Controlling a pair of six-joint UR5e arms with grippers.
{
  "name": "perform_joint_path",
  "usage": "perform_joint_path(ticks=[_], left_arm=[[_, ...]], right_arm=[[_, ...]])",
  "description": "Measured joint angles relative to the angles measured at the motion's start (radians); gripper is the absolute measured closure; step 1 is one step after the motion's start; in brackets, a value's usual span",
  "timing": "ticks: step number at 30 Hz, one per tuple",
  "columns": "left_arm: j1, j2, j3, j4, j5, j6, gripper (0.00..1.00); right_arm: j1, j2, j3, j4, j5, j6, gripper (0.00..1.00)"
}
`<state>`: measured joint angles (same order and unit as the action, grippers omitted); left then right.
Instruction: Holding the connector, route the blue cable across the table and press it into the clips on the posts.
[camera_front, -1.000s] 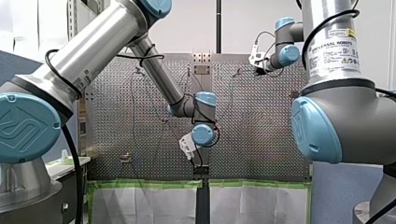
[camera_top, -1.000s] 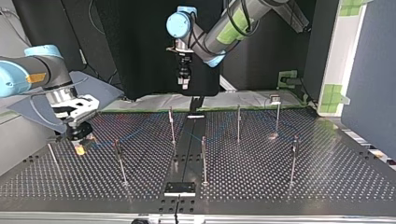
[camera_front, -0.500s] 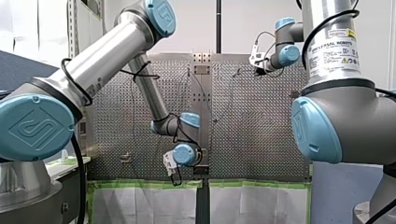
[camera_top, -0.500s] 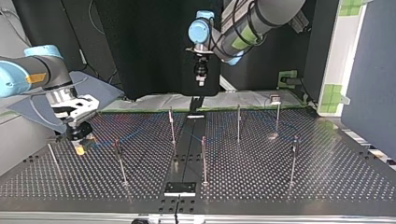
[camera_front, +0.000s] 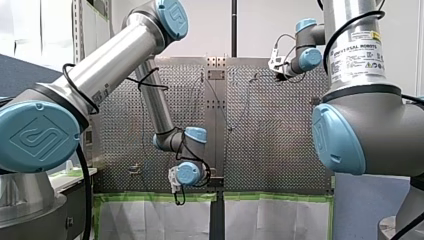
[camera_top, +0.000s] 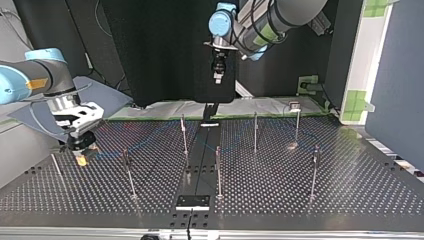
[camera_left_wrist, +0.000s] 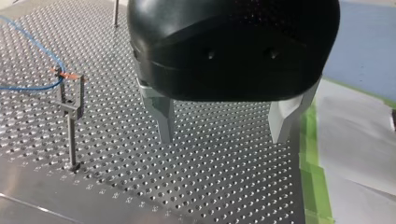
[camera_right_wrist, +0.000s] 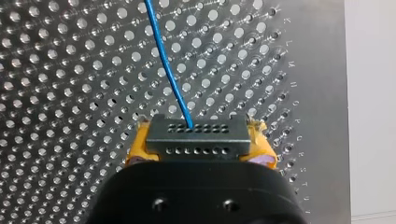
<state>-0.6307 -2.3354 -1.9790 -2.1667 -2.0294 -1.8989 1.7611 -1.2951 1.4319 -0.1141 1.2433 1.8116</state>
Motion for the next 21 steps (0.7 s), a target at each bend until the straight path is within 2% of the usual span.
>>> perform_joint_path(ticks=[21], left_arm=[[-0.002,0.0,-0.013,0.013,0.005,0.013,0.0]], right_arm=[[-0.001,-0.001,0.0,0.0,0.001,0.0,1.0]])
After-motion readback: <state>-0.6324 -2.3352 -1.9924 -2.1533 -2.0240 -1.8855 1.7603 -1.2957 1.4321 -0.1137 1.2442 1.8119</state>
